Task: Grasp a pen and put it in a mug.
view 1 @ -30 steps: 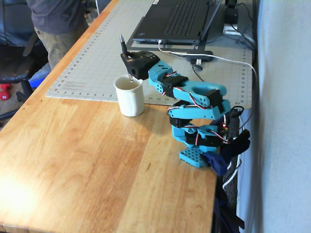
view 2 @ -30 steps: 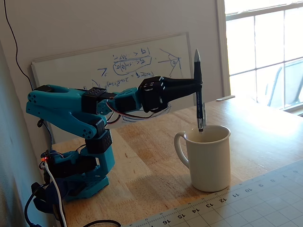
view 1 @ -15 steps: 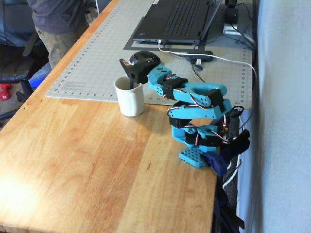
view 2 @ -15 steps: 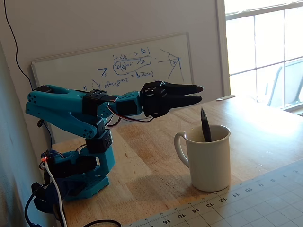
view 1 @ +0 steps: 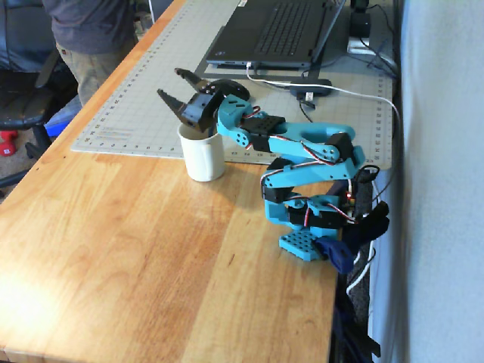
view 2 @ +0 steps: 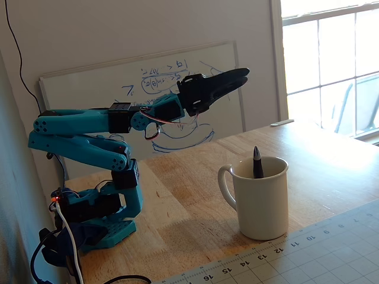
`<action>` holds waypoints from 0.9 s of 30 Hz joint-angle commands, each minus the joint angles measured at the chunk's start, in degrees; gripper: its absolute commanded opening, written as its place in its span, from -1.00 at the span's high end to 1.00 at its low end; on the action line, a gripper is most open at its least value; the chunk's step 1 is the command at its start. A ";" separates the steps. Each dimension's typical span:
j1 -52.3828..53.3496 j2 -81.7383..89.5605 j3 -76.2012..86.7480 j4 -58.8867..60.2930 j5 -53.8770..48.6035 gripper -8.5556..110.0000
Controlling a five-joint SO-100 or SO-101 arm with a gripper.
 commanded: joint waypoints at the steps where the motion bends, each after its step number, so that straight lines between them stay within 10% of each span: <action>1: -4.04 1.41 -5.45 -1.58 -16.61 0.46; 12: -10.81 2.11 -6.24 9.49 -53.35 0.46; 27: -11.60 17.93 -6.59 60.47 -55.55 0.48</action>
